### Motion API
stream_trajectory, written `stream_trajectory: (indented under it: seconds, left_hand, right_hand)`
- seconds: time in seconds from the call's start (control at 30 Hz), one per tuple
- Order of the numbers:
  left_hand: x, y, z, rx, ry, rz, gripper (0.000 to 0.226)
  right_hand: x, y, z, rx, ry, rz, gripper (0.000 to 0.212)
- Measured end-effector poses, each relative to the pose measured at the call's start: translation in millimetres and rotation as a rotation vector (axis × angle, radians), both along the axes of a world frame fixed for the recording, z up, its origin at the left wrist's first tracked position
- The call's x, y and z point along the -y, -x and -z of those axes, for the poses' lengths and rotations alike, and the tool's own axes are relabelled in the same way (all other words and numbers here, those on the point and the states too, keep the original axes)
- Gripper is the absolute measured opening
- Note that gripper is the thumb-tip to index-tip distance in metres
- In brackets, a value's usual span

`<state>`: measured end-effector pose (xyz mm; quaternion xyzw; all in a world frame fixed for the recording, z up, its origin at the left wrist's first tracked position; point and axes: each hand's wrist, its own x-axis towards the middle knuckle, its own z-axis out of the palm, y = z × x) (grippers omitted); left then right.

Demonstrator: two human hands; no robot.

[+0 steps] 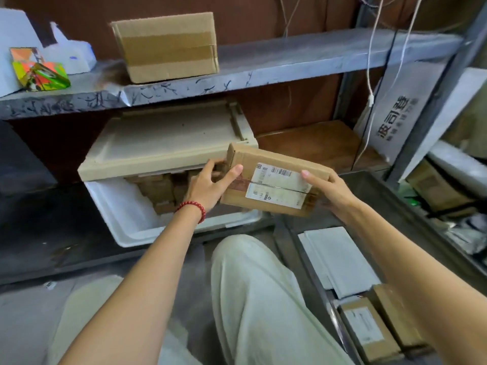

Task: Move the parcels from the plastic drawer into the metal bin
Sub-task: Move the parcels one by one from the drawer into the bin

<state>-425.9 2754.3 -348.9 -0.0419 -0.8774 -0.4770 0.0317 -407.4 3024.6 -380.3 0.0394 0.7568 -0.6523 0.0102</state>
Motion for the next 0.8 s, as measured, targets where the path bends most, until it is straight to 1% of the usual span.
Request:
stream_trajectory:
  seconds: [0.03,0.07,0.1,0.13,0.2,0.23,0.27,0.33,0.43,0.5,0.57,0.67,0.73,0.8]
  left_hand:
    - [-14.7,3.7,2.9,0.011,0.001,0.030,0.057]
    - [-30.1,6.5,6.2,0.019,0.007,0.063,0.056]
    - [-45.9,8.7,10.4,0.020,0.025,0.097,0.056]
    - [-61.7,10.1,14.7,0.015,0.052,0.137,0.057]
    - [-92.2,11.7,25.1,0.028,0.085,0.215,0.064]
    - [-106.1,13.3,32.0,0.041,0.087,0.250,0.066]
    - [-118.1,15.8,39.9,0.057,0.088,0.270,0.067]
    - [-139.8,18.6,55.2,0.075,0.088,0.305,0.060]
    - [-167.1,21.8,77.5,0.126,0.151,0.368,0.049]
    - [-180.0,22.9,91.8,0.123,0.209,0.402,0.045]
    - [-188.2,25.8,109.0,0.061,0.359,0.443,0.043]
    - [-194.2,26.7,122.7,-0.069,0.699,0.529,0.043]
    - [-197.8,29.3,125.6,-0.137,0.800,0.550,0.043]
    - [-200.7,34.5,128.3,-0.152,0.818,0.548,0.043]
  right_hand:
    - [-13.5,-5.3,0.6,0.011,0.025,0.049,0.035]
    - [-27.7,-9.0,3.5,0.020,0.046,0.094,0.031]
    - [-40.8,-14.2,5.8,0.024,0.057,0.139,0.034]
    - [-53.6,-18.8,8.7,0.028,0.064,0.188,0.044]
    - [-79.4,-27.8,15.7,0.052,0.085,0.279,0.069]
    - [-91.6,-32.5,19.8,0.071,0.086,0.318,0.073]
    - [-102.9,-37.2,24.6,0.086,0.067,0.353,0.069]
    - [-124.8,-46.3,35.2,0.116,0.007,0.428,0.059]
    - [-152.2,-55.3,55.9,0.131,-0.106,0.499,0.060]
    - [-164.5,-59.2,72.5,0.162,-0.167,0.514,0.061]
    - [-175.2,-59.7,92.1,0.209,-0.221,0.517,0.067]
    - [-182.3,-58.4,117.0,0.264,-0.308,0.489,0.071]
    - [-183.2,-55.9,131.8,0.324,-0.330,0.455,0.072]
    - [-182.9,-52.8,145.4,0.381,-0.324,0.428,0.073]
